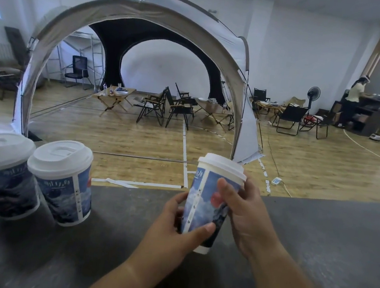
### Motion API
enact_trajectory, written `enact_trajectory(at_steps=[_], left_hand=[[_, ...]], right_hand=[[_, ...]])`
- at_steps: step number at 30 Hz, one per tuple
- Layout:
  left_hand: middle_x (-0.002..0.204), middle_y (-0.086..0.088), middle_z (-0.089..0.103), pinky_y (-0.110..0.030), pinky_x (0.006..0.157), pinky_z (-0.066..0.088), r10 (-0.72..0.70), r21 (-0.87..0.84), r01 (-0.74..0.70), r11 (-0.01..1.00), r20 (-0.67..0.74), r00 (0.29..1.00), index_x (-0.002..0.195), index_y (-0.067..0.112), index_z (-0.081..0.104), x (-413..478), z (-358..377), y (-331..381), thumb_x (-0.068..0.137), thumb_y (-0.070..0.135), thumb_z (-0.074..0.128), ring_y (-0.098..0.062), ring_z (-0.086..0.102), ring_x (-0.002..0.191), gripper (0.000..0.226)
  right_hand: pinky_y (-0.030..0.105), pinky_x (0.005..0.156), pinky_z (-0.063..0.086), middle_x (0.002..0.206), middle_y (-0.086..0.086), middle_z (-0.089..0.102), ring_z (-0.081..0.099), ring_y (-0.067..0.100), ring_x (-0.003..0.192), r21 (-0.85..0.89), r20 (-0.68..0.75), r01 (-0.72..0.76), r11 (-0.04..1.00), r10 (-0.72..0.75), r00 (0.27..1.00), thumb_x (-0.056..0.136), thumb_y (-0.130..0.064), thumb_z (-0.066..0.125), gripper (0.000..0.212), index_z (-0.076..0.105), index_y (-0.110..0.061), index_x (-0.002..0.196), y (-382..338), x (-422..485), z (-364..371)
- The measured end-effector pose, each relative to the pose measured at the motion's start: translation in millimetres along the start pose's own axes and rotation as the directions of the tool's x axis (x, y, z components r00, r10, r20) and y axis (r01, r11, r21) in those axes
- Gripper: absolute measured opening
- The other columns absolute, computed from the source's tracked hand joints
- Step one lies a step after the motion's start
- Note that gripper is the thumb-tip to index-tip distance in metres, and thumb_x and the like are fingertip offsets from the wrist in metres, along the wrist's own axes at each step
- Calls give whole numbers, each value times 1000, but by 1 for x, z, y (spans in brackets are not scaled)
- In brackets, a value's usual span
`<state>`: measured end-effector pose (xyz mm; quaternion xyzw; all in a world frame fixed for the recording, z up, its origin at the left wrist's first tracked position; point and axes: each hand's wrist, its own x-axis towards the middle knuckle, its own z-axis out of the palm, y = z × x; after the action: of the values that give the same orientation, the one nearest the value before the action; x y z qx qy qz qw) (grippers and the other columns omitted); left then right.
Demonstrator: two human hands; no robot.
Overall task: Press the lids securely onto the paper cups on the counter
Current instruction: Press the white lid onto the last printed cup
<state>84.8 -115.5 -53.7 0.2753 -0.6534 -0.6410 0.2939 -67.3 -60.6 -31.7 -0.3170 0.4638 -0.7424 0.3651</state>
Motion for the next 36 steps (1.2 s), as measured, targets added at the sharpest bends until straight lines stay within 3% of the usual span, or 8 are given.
enact_trajectory(at_steps=[5,11,16,20,24,30,34,36], left_hand=[[106,-8,74,-34,80,57,-85,-256,121,959,149,985,119,12,61,1,0,5,73,26,67,-23,72,98,48],[103,5,72,-22,72,57,-53,-110,57,992,36,998,119,32,52,-1,-1,7,60,32,77,-6,71,90,64],[108,-7,74,-40,95,53,-83,-193,113,975,159,984,122,16,60,-3,-3,7,71,24,71,-23,70,102,53],[112,1,72,-38,95,54,-73,-97,89,991,156,985,123,31,57,-2,-6,7,67,23,80,-18,69,104,62],[117,15,61,-38,97,53,-29,190,16,982,62,998,111,57,43,7,-17,0,61,35,89,-8,63,108,71],[115,14,63,-28,93,54,54,278,-84,957,115,992,113,52,40,11,-19,-9,60,30,90,3,64,102,76],[146,12,41,-27,101,47,220,32,-226,974,141,965,141,52,15,10,-16,1,56,56,85,-2,48,129,110],[146,16,37,-21,95,48,259,-32,-258,966,95,961,138,57,18,10,-14,15,58,67,76,1,46,129,99]], right_hand=[[46,85,58,111,18,68,67,35,101,185,192,-115,976,79,978,55,-41,95,93,55,-6,131,-5,4,-15],[49,87,57,114,17,67,69,33,103,53,92,-55,997,50,995,60,-32,88,92,45,-13,138,-1,0,-5],[50,81,57,114,24,65,66,39,99,177,288,-119,977,65,956,57,-36,94,98,47,-3,137,-9,0,-11],[51,87,55,126,23,62,64,40,110,131,360,-101,986,47,932,63,-37,91,94,47,-12,142,-7,1,-14],[32,88,54,123,-1,70,66,20,114,-59,219,11,998,3,976,44,-63,91,113,42,-30,140,-5,-1,-7],[29,81,55,119,2,71,67,18,104,-101,254,-29,994,53,966,44,-55,94,100,53,-21,129,-7,-3,-6],[33,86,53,127,4,67,64,23,112,-142,319,-49,989,93,943,50,-52,94,95,54,-23,131,-10,-3,-10],[36,89,54,132,4,64,62,26,118,-174,344,-63,983,120,931,54,-53,92,89,57,-29,132,-12,-4,-11]])
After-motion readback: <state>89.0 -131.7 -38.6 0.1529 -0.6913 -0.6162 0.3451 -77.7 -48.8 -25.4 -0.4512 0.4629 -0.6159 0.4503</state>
